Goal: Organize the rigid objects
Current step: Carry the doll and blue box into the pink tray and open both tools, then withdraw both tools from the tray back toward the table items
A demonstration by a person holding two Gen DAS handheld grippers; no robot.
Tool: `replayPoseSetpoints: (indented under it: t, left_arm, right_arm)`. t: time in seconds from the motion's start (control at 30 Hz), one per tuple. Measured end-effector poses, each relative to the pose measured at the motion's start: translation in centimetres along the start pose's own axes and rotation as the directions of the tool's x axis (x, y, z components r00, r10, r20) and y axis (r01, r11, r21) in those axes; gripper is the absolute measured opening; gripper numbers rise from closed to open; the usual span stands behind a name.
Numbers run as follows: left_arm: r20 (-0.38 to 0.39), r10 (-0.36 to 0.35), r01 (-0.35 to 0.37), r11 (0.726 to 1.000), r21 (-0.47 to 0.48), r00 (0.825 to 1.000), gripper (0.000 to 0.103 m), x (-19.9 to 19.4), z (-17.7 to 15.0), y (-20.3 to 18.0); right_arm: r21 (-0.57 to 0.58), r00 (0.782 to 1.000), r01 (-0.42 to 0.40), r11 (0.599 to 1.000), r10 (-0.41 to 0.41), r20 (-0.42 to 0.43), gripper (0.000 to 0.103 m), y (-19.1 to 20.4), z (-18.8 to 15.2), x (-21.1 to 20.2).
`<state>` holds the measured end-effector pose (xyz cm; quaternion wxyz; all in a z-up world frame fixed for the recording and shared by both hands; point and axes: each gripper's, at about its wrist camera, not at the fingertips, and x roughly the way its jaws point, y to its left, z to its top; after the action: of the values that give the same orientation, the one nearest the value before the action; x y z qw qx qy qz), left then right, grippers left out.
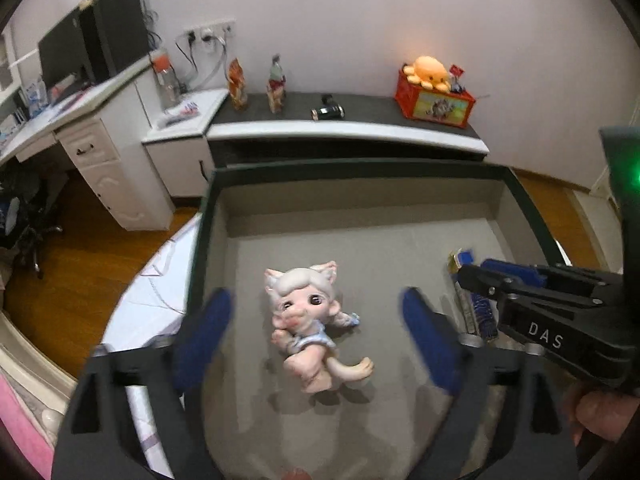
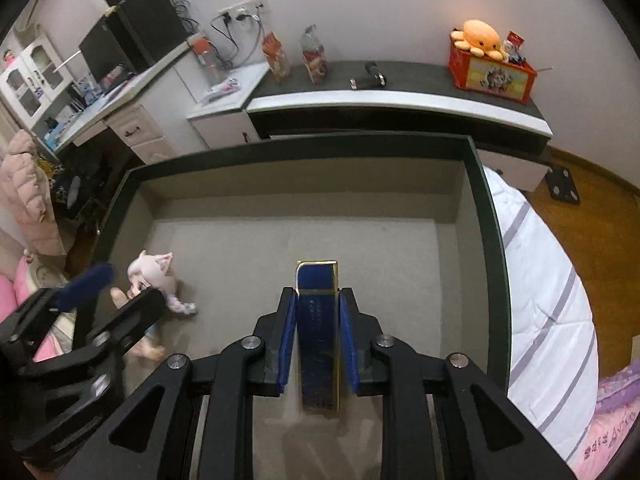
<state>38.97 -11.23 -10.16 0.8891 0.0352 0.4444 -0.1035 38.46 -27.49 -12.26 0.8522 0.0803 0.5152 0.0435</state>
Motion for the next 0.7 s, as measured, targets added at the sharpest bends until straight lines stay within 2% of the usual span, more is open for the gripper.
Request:
replayPoseSetpoints:
  t: [0.03,0.07,0.1,0.17,0.2,0.27,0.37,0.43,0.5,0.7]
  left_arm:
    - [0.011,-0.001,0.001,1.000,-0.002,1.000,0.098,-0.3,-0.1,0.2]
    - [0.018,-0.006,0.006,1.000,-0.006,1.000,0.098,-0.8,-0.4,0.4]
    - [0.019,-0.006,0.006,1.000,-0.010,1.000,0.099,-1.1,-0.5,0.6]
    - [0.026,0.001,0.000,1.000,-0.017,1.000,0.099,-1.8,-0.9,1.0]
    - [0.032,0.003,-0.002,1.000,-0.018,0.999,0.100,-2.3,-1.1,1.2]
    - [0.058,0.010,-0.009,1.000,-0.025,0.998,0.101,-3.8,-1.8,1.7]
    - [0.105,0.021,-0.017,0.999,-0.037,0.994,0.103,-6.5,-2.9,2.2]
    - [0.132,0.032,-0.027,0.999,-0.041,0.991,0.103,-8.2,-3.6,2.5]
    - [0.171,0.049,-0.042,0.998,-0.044,0.984,0.103,-10.7,-4.6,2.8]
    - [0.253,0.063,-0.052,0.997,-0.051,0.965,0.103,-16.8,-7.6,3.0]
  right_arm:
    - [0.006,1.000,-0.002,1.000,0.002,0.004,0.040,0.0,0.0,-0.2]
    - [0.010,1.000,-0.002,1.000,0.002,0.010,0.058,-0.1,-0.1,-0.3]
    - [0.008,1.000,-0.019,1.000,0.019,0.021,0.059,0.0,-0.3,-0.6]
    - [0.005,0.999,-0.040,0.999,0.039,0.036,0.073,0.4,-0.6,-1.2]
    - [0.000,0.998,-0.044,0.999,0.044,0.045,0.077,0.8,-0.7,-1.6]
    - [-0.011,0.997,0.005,1.000,-0.004,0.073,0.089,1.7,-1.1,-2.6]
    - [-0.003,0.993,0.004,1.000,-0.003,0.115,0.090,2.2,-2.2,-4.8]
    - [0.007,0.989,0.012,1.000,-0.013,0.150,0.096,2.5,-3.1,-6.7]
    - [0.006,0.982,0.015,1.000,-0.016,0.189,0.098,2.8,-4.2,-8.7]
    - [0.014,0.949,0.056,0.998,-0.058,0.309,0.098,3.8,-8.6,-14.7]
